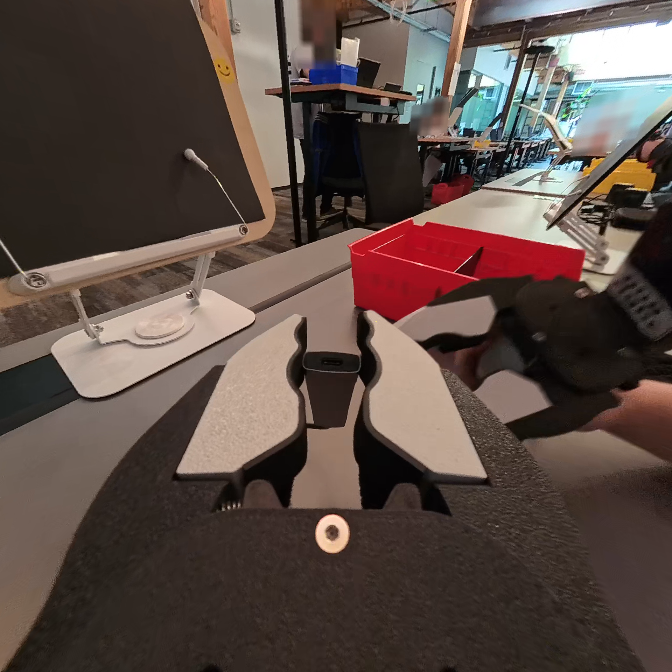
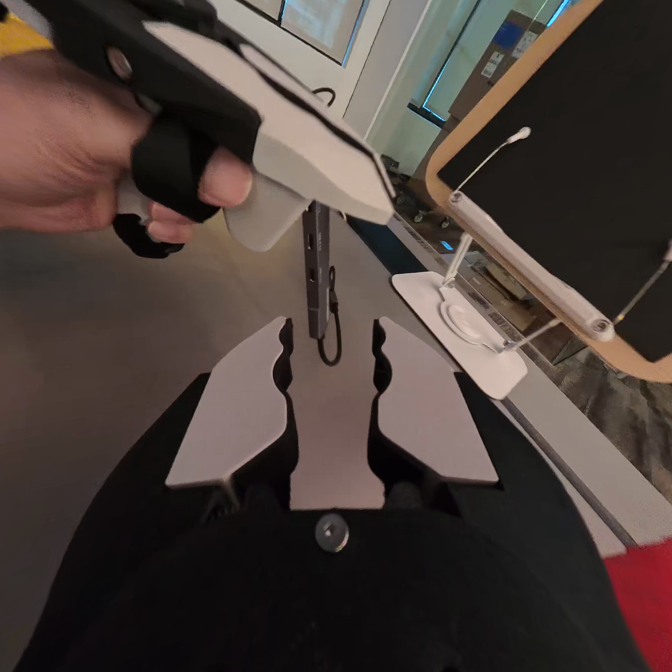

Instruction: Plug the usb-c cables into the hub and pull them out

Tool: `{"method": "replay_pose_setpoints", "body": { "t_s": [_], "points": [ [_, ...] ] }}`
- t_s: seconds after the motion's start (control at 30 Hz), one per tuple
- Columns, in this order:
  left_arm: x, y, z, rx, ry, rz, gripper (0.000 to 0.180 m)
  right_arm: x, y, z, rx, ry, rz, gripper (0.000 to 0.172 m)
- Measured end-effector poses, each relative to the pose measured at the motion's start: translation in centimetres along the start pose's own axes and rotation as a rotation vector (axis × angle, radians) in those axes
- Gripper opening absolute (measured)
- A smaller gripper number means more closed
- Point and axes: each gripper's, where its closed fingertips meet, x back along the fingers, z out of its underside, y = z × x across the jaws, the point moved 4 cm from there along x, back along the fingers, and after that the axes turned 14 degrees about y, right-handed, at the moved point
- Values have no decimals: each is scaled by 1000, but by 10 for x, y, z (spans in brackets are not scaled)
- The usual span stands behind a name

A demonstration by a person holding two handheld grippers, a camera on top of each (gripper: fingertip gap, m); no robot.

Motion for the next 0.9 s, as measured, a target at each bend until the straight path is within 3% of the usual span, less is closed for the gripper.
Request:
{"method": "replay_pose_setpoints", "body": {
  "t_s": [0.1, 0.13, 0.17, 0.2, 0.33, 0.47, 0.6, 0.77, 0.9],
  "points": [
    [4, -2, -5, 30, -44, 46, 26, -19, 11, -8, 42, -56, -26, 41],
    [5, -4, -7, 43, -62, 69, 26, -24, 10, -9, 49, -51, -3, 36],
    [7, -5, -9, 58, -79, 95, 26, -27, 8, -9, 60, -40, 30, 17],
    [7, -3, -9, 75, -94, 96, 26, -27, 6, -9, 71, -38, 45, 13],
    [20, 5, -18, 192, -246, 145, 27, -16, -15, -15, -28, -26, -5, 10],
    [39, 21, -21, 305, -386, 188, 31, 11, -50, -20, -138, -39, -33, 9],
    [20, 27, -4, 342, -294, 172, 30, 50, -91, -30, -98, -19, -14, 9],
    [2, 22, 4, 353, -215, 195, 28, 119, -172, -48, -8, -10, 59, 10],
    [1, 25, 6, 363, -215, 193, 26, 152, -230, -13, 111, 187, 181, 9]
  ]
}}
